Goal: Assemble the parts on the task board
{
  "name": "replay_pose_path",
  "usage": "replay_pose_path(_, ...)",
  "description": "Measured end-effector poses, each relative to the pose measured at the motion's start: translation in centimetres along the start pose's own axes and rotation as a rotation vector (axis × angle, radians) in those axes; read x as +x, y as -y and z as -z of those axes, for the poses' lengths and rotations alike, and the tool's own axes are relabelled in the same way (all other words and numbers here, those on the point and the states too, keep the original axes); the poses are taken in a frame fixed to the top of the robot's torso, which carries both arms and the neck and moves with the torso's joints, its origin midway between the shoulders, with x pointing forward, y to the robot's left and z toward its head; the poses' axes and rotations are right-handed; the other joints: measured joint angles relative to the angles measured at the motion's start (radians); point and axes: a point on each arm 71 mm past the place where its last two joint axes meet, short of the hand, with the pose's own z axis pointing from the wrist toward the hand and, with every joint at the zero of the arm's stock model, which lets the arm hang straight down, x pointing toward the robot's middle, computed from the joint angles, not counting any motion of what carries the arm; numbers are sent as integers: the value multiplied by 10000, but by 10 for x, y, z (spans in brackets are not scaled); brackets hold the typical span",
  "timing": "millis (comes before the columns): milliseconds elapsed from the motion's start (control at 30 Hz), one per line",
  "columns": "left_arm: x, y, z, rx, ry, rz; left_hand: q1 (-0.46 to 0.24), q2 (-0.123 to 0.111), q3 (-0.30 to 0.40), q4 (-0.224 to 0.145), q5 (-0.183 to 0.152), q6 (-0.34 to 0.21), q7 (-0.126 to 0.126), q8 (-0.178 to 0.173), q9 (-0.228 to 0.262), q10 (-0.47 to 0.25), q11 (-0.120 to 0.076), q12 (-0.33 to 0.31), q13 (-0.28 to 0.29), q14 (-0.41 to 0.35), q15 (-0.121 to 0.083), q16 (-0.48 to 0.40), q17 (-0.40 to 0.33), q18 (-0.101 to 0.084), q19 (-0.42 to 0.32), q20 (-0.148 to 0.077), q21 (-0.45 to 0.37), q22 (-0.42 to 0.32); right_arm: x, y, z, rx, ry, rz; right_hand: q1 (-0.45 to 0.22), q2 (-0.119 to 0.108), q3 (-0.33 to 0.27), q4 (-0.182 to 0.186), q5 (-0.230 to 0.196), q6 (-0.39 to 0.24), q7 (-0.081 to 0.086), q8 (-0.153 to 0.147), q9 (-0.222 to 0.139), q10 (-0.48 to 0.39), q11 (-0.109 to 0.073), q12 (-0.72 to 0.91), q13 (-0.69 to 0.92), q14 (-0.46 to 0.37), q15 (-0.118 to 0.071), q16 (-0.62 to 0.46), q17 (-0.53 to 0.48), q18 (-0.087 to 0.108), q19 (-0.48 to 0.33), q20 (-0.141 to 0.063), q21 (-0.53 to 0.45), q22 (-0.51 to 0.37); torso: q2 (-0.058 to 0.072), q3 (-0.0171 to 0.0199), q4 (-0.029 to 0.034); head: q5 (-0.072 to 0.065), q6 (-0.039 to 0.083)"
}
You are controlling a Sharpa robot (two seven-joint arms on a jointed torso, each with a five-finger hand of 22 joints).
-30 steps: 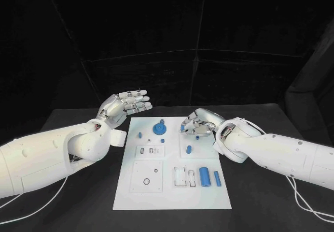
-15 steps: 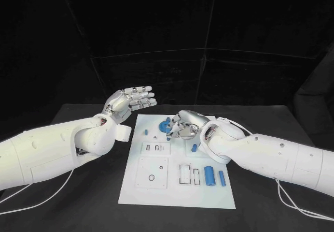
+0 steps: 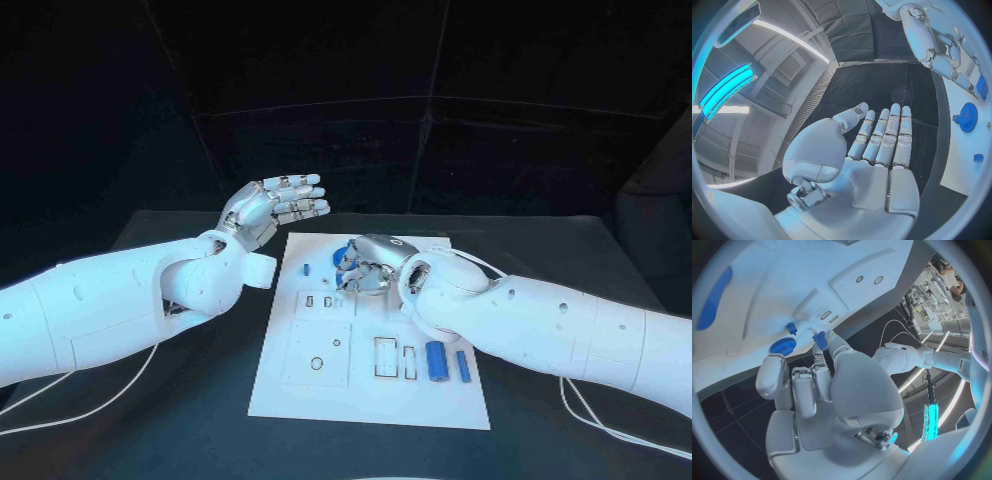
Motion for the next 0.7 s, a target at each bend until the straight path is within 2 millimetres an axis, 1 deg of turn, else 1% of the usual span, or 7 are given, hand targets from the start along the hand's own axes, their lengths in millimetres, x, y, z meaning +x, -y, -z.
replay_pose_path(233, 1, 0, 0, 1, -14, 6, 0, 0, 29, -29, 0, 0, 0, 0, 0, 0, 0, 34, 0, 0, 0, 38, 0, 0, 0, 0, 0, 0, 10, -2, -1, 119, -354, 346, 0, -1, -1, 0, -2, -4, -4, -10, 0, 0, 0, -1, 0, 0, 1, 0, 0, 0, 0, 0, 0, 0, 0, 0, 1, 38, -79)
replay_pose_path(500, 2, 0, -1, -1, -39, 17, 0, 0, 29, -29, 0, 0, 0, 0, 0, 0, 0, 40, 0, 0, 0, 39, 0, 0, 0, 0, 0, 1, 19, -4, -1, 195, -695, 565, -2, 0, 28, 29, -19, -9, -6, -47, -7, 0, 0, -2, 1, 0, 1, -1, 0, 0, 0, 0, 0, -1, 0, 6, 2, 73, -109)
replay_pose_path(700, 2, 0, -1, 0, -40, 16, 0, 0, 29, -29, 0, 0, 0, 0, 0, 0, 0, 40, 0, 0, 0, 39, 0, 1, 0, 0, 0, 1, 22, -6, -2, 187, -843, 652, -31, 29, 27, 29, -34, -15, -7, -80, -31, 0, 0, -2, 1, 0, 1, -1, 0, 0, 0, 1, 0, -1, 0, 7, 1, 77, -126)
